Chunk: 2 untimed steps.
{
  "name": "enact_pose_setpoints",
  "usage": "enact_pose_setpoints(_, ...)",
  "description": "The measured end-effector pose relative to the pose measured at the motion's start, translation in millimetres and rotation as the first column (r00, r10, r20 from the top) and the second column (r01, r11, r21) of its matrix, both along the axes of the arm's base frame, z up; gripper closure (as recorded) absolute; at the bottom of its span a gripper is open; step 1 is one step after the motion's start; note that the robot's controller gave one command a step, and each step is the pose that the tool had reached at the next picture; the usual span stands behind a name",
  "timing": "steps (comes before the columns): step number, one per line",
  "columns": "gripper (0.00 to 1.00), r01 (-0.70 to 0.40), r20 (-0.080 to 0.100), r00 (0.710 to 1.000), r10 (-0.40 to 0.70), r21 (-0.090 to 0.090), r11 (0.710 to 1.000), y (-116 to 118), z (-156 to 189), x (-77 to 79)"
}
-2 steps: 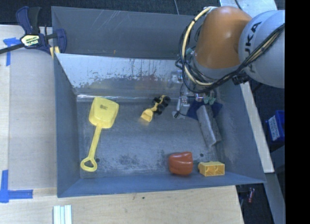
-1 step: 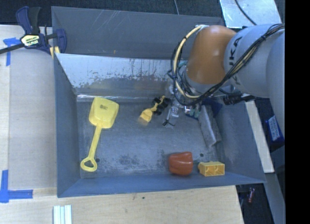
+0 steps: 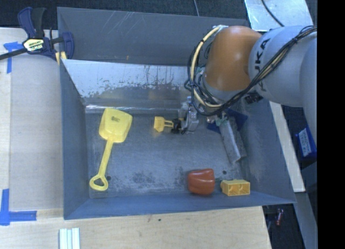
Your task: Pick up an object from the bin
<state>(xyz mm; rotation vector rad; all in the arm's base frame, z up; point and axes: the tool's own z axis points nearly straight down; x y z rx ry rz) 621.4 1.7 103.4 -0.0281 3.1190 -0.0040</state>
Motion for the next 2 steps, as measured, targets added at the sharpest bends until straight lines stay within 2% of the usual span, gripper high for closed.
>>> enact_pose_setpoints(1,1.00,0.000,0.000,1.000,0.000,0.000,1.000,0,1,-0.1)
enact_pose_setpoints(2,1.00,-0.012,-0.001,1.000,0.012,-0.001,1.000,2,122,-4.7)
